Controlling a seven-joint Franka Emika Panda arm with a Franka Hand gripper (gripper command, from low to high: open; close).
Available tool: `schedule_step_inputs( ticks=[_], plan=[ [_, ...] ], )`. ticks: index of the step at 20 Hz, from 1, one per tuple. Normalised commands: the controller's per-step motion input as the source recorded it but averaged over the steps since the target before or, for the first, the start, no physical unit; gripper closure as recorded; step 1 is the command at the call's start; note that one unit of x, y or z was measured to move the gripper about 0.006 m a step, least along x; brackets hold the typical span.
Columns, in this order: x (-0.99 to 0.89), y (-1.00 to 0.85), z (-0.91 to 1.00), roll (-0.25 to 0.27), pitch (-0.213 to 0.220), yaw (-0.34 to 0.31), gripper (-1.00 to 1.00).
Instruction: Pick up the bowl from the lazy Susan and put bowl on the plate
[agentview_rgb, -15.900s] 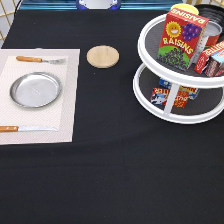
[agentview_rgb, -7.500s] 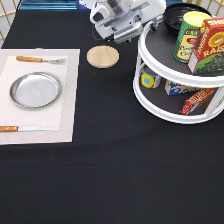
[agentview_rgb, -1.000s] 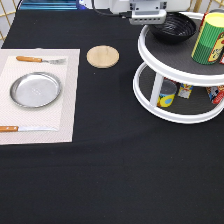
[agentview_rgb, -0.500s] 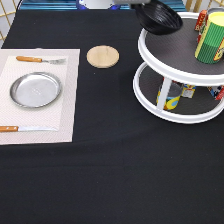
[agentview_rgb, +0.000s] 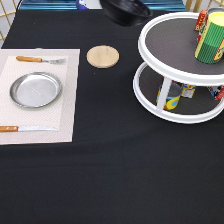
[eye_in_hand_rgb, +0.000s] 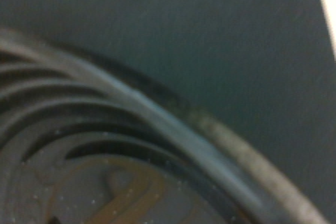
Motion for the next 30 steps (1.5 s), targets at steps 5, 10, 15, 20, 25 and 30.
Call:
schedule_step_inputs(
  ticks=[5,10,15,20,25,30],
  plan=[
    [0.06,-0.59,-0.30,0.019,-0.235,-0.148,1.00],
    [0.00,-0.23,-0.29,0.014,-0.217,-0.276,1.00],
    [-0.08,-0.07,-0.32,0.033,-0.124,-0.321,1.00],
    [-0.34,-0.14,-0.41,0.100,0.005,-0.297,1.00],
    [-0.38,-0.27,-0.21,0.123,0.084,-0.253,1.00],
    [-0.31,-0.28,-0.29,0.053,0.032,-0.268,1.00]
  ],
)
